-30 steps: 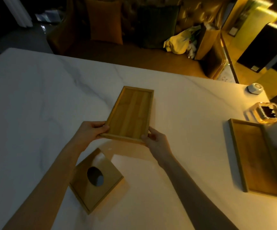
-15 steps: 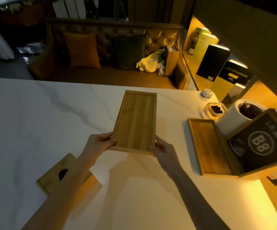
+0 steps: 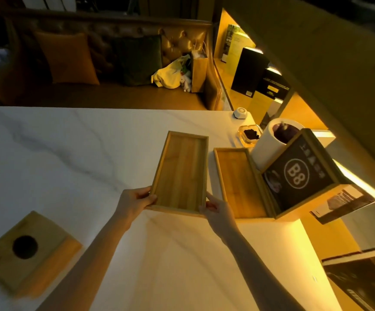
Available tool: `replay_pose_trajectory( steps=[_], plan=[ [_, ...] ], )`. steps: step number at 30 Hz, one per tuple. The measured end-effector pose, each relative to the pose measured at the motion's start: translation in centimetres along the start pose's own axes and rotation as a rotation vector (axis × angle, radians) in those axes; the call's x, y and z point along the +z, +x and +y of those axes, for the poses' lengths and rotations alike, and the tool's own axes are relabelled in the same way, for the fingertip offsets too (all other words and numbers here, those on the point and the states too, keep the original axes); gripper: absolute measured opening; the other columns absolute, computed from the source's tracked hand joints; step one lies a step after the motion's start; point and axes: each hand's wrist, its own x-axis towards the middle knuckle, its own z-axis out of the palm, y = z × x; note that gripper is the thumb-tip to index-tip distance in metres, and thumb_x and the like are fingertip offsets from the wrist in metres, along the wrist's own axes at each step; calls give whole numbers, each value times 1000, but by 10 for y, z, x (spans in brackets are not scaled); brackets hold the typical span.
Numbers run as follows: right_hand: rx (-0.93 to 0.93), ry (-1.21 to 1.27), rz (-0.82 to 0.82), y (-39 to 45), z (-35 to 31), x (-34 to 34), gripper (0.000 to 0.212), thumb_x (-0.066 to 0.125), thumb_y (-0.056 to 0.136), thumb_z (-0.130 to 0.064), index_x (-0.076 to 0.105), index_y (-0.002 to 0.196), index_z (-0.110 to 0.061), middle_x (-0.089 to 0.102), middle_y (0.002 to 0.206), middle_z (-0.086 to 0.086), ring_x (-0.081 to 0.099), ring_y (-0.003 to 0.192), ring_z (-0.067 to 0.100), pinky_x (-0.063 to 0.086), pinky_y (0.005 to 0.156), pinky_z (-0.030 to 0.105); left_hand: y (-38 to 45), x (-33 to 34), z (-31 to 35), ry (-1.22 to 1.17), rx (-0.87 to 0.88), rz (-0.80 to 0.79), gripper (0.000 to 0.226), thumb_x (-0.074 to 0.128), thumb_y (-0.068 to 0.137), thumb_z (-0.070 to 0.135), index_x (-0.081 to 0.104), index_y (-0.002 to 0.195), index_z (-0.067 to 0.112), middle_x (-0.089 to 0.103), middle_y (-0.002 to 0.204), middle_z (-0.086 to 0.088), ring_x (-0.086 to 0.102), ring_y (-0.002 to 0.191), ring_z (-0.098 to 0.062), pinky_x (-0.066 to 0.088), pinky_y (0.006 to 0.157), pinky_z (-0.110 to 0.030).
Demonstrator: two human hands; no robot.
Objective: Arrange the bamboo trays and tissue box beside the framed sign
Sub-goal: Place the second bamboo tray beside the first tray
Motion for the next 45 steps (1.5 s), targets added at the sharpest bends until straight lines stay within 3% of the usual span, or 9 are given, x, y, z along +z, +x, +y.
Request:
replay_pose_trajectory(
  steps=[4, 9, 15, 26, 34, 38, 42, 45],
  plan=[
    [42, -40, -9, 7, 15, -8, 36, 49, 91, -13, 49, 127, -15, 56, 77, -8, 57, 80, 13, 50, 75, 27, 5, 18, -9, 27, -29, 21, 32, 61, 80, 8, 58, 112, 2, 66, 100, -9, 63, 91, -25, 49, 85, -32],
    [134, -52, -31, 23, 33, -13, 35, 50, 90, -9, 51, 125, -11, 58, 86, 1, 55, 78, 13, 44, 65, 21, 16, 36, -17, 25, -74, 25, 35, 62, 78, 2, 56, 113, -2, 65, 108, -15, 63, 96, -29, 49, 93, -41],
    [163, -32, -24, 28, 41, -13, 39, 53, 89, -7, 47, 128, -9, 59, 99, 3, 59, 94, 21, 50, 84, 32, 21, 43, -26, 26, -106, 44, 33, 63, 78, 3, 58, 110, 0, 67, 102, -16, 64, 96, -29, 49, 90, -38],
    [188, -12, 22, 40, 56, -9, 43, 54, 88, -6, 45, 130, -14, 59, 105, -1, 51, 93, 11, 44, 80, 22, 37, 55, -40, 48, -129, 68, 40, 64, 78, 6, 53, 116, 1, 62, 118, -20, 59, 105, -25, 46, 93, -34],
    [194, -37, 24, 41, 62, -8, 45, 52, 89, -5, 42, 131, -14, 61, 113, 7, 56, 102, 21, 46, 82, 26, 38, 60, -46, 85, -117, 64, 38, 62, 80, 7, 53, 117, 2, 61, 119, -19, 59, 106, -27, 46, 93, -35],
    [183, -77, 39, 40, 65, -6, 45, 52, 89, -7, 41, 132, -14, 61, 113, 7, 53, 95, 15, 45, 79, 24, 38, 62, -49, 161, -86, 65, 37, 62, 81, 10, 54, 117, 3, 62, 118, -20, 59, 106, -29, 47, 97, -42],
    [187, -142, 86, 40, 65, -4, 40, 54, 88, -9, 47, 128, -12, 62, 117, 7, 58, 107, 24, 48, 86, 30, 37, 65, -51, 266, -19, 118, 36, 63, 80, 13, 57, 114, 4, 66, 109, -19, 61, 98, -27, 47, 86, -33],
    [168, -235, 136, 38, 67, 0, 34, 53, 89, -10, 52, 123, -12, 64, 115, 8, 58, 105, 25, 49, 86, 33, 37, 69, -53, 358, 24, 127, 35, 63, 80, 13, 58, 113, 3, 65, 105, -22, 60, 95, -31, 45, 83, -32]
  ],
)
